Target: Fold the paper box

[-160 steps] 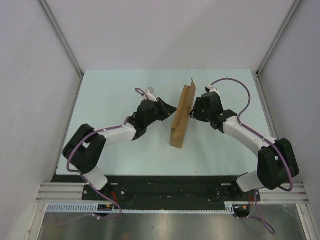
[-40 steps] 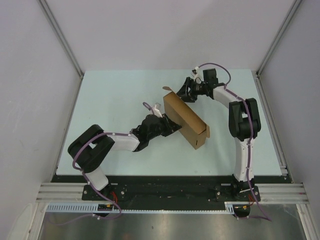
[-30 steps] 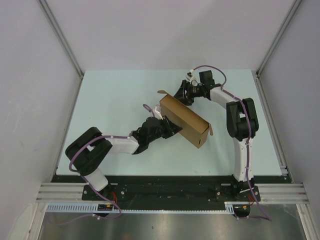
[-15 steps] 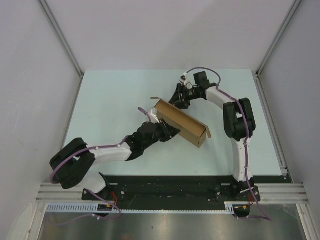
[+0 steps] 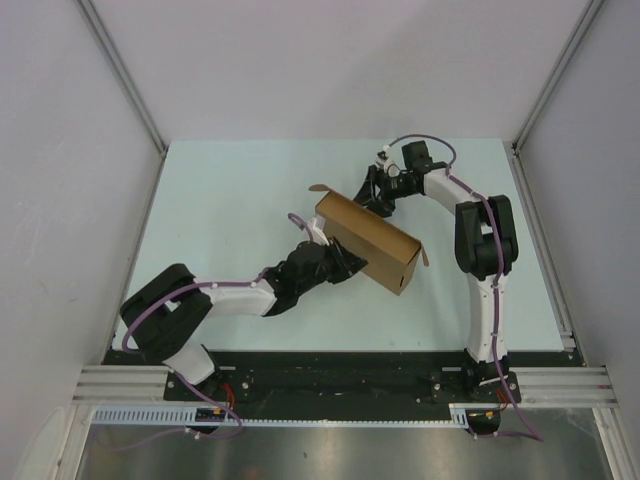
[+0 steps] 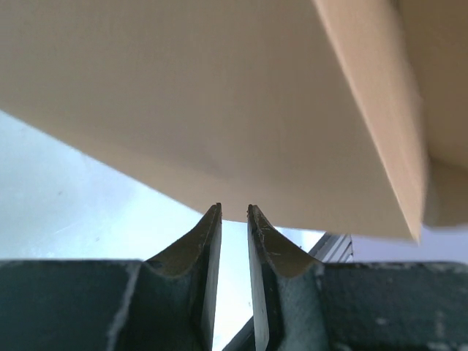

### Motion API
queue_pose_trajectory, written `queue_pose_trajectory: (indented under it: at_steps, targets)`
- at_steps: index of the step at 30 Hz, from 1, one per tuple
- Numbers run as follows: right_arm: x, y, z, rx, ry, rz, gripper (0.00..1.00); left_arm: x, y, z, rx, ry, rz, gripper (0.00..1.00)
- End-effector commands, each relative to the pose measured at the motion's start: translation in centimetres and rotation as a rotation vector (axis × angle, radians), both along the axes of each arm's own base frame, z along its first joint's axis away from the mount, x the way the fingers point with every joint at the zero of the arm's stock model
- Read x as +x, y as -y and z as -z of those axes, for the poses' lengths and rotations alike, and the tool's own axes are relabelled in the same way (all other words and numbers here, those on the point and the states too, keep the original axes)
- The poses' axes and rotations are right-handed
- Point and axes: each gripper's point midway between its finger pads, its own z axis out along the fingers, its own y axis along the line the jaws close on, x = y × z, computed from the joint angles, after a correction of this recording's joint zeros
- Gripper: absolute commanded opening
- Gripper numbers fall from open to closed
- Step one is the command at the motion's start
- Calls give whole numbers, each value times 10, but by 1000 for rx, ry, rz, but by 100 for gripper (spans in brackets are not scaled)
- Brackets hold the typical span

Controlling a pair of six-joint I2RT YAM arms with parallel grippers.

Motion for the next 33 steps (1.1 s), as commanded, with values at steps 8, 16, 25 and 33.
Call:
queue_pose_trajectory:
  at_steps: [8, 16, 25, 33]
  targets:
    - [19, 23, -15, -58, 53, 73, 67, 9, 19, -33, -60, 74, 24, 26]
    - [20, 32, -19, -120, 67, 109, 67, 6, 12, -34, -55, 79, 15, 26]
    - [49, 84, -72, -286, 187, 366, 73, 2, -4, -46, -32, 117, -4, 26]
    - [37, 201, -215, -518, 505, 892, 77, -21, -61, -66, 87, 178, -50, 29]
